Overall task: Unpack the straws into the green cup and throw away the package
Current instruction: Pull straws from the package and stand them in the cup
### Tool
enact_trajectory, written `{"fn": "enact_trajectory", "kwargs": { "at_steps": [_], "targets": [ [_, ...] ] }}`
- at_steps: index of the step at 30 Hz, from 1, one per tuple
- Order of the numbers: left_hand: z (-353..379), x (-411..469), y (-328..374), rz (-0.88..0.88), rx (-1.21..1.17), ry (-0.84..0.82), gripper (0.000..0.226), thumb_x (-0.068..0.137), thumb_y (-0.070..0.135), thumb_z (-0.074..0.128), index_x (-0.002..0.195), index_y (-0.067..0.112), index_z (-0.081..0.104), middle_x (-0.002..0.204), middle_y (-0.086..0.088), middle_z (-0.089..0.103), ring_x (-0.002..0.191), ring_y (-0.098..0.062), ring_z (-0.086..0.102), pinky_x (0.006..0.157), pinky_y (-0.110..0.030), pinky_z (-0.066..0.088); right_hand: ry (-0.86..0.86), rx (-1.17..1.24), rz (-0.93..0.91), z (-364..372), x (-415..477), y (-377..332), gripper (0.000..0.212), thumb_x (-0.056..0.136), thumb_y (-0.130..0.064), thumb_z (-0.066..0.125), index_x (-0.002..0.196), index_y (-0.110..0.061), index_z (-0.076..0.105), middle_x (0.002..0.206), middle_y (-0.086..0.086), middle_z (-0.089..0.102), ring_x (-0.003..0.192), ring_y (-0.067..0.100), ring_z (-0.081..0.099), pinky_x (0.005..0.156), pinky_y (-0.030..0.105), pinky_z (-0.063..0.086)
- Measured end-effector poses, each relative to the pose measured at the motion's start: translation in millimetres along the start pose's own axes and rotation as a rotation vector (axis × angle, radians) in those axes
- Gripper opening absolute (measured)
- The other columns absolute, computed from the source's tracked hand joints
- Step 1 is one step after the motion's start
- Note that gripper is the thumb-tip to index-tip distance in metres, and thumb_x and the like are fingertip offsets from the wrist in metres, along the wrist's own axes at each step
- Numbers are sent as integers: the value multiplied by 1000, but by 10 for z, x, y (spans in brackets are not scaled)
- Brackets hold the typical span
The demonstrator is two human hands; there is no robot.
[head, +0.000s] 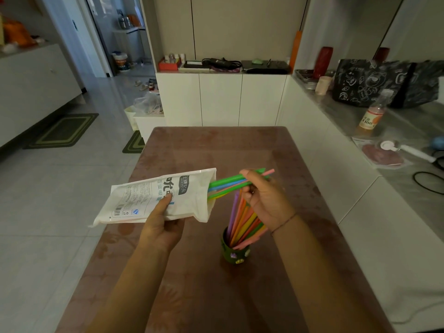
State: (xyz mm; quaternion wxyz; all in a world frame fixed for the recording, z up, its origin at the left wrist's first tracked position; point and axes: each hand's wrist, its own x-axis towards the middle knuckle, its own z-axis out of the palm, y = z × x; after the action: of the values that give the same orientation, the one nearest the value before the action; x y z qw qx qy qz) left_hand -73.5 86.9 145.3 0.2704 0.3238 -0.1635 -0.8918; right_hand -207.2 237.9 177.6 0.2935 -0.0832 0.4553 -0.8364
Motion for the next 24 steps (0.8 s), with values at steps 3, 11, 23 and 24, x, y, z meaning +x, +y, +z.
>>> {"fn": "enact_trajectory", "kwargs": {
  "at_steps": [3, 11, 23, 24],
  "targets": [
    [35, -16, -43, -16, -11, -4, 28, 83, 2, 65, 106, 18, 62, 84, -1, 77, 73, -14, 74, 52, -29, 58, -74, -7, -5, 76, -56, 30, 12, 84, -5, 62, 75, -11, 68, 63, -1, 54, 48, 3, 46, 41, 14, 36],
    [94, -29, -53, -22, -23, -10, 26, 82, 1, 67, 102, 18, 62, 84, -2, 77, 74, -15, 74, 50, -29, 57, -110, -385, -106, 96, -138, 120, 9, 82, -12, 66, 89, -15, 72, 65, 2, 58, 55, 9, 49, 52, 21, 44],
    [-127, 53, 73, 13, -35, 81, 25, 82, 4, 68, 101, 19, 61, 75, 0, 77, 67, -14, 74, 47, -27, 56, 162, -474, -271, -201, -16, -146, 24, 79, -15, 70, 55, -16, 68, 44, -2, 62, 39, 9, 57, 44, 21, 50],
    [-146, 66, 89, 15, -32, 90, 25, 83, 4, 68, 102, 19, 61, 74, 0, 76, 66, -13, 73, 47, -27, 56, 164, -469, -277, -233, -21, -185, 22, 79, -14, 70, 58, -16, 68, 45, -2, 63, 40, 9, 58, 44, 21, 51]
  ]
}}
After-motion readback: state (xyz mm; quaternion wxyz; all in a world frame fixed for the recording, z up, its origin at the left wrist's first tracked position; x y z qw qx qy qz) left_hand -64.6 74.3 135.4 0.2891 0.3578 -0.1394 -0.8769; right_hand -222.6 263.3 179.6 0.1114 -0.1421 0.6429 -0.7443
